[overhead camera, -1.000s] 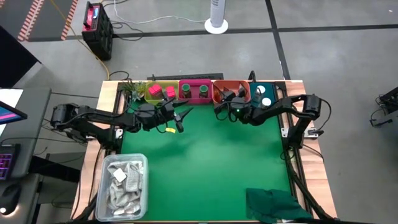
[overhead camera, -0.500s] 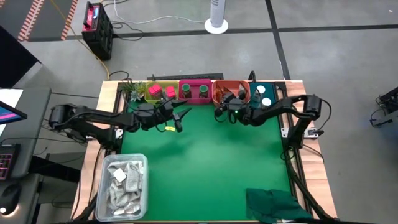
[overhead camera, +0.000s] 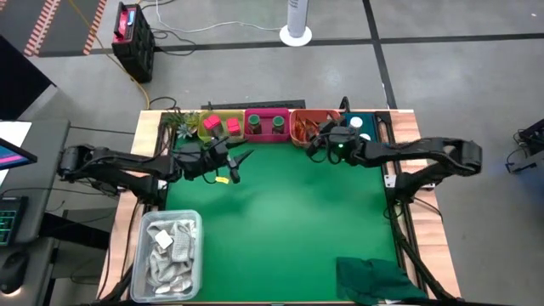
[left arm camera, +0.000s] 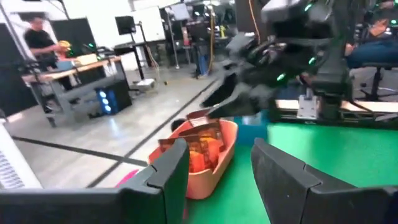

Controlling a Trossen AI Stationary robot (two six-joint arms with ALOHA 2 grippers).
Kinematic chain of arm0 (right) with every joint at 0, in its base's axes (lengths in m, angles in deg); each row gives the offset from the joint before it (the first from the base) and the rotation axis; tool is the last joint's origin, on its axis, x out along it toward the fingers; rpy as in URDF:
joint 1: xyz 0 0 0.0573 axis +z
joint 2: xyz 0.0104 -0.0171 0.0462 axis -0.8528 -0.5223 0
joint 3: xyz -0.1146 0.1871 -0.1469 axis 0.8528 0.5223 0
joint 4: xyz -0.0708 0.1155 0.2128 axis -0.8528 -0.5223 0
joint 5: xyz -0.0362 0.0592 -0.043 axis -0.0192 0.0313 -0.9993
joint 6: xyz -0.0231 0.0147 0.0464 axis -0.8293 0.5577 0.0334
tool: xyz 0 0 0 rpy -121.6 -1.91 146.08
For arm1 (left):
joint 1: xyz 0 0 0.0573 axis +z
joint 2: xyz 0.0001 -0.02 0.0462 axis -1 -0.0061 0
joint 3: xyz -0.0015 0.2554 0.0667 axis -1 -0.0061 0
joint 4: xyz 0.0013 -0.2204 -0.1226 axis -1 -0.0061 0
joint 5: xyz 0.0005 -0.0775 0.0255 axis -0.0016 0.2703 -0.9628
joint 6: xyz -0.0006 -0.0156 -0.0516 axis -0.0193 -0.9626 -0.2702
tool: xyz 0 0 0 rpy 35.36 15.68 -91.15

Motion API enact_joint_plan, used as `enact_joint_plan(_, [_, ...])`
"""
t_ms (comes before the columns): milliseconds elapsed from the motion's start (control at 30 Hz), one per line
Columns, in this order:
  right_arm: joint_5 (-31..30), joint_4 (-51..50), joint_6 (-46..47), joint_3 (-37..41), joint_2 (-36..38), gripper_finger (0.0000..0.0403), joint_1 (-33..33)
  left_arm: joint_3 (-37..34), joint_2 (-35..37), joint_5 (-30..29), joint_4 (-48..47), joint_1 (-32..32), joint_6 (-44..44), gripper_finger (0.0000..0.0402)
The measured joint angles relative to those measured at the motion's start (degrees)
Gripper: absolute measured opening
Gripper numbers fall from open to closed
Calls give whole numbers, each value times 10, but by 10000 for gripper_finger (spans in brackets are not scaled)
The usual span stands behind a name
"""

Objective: Sort spices by type
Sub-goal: Return to Home Position

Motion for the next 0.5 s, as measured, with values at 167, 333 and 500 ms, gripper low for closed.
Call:
enact_joint_plan(167, [35, -127, 1, 1, 95, 229, 6, -74, 56, -1, 59, 40, -8, 163])
enact_joint_plan(333, [35, -123, 17, 70, 202, 224, 32, -131, 153, 64, 60, 78, -55, 162])
enact_joint_plan(500, [33, -61, 31, 179, 324, 219, 63, -172, 261, 75, 61, 81, -64, 162])
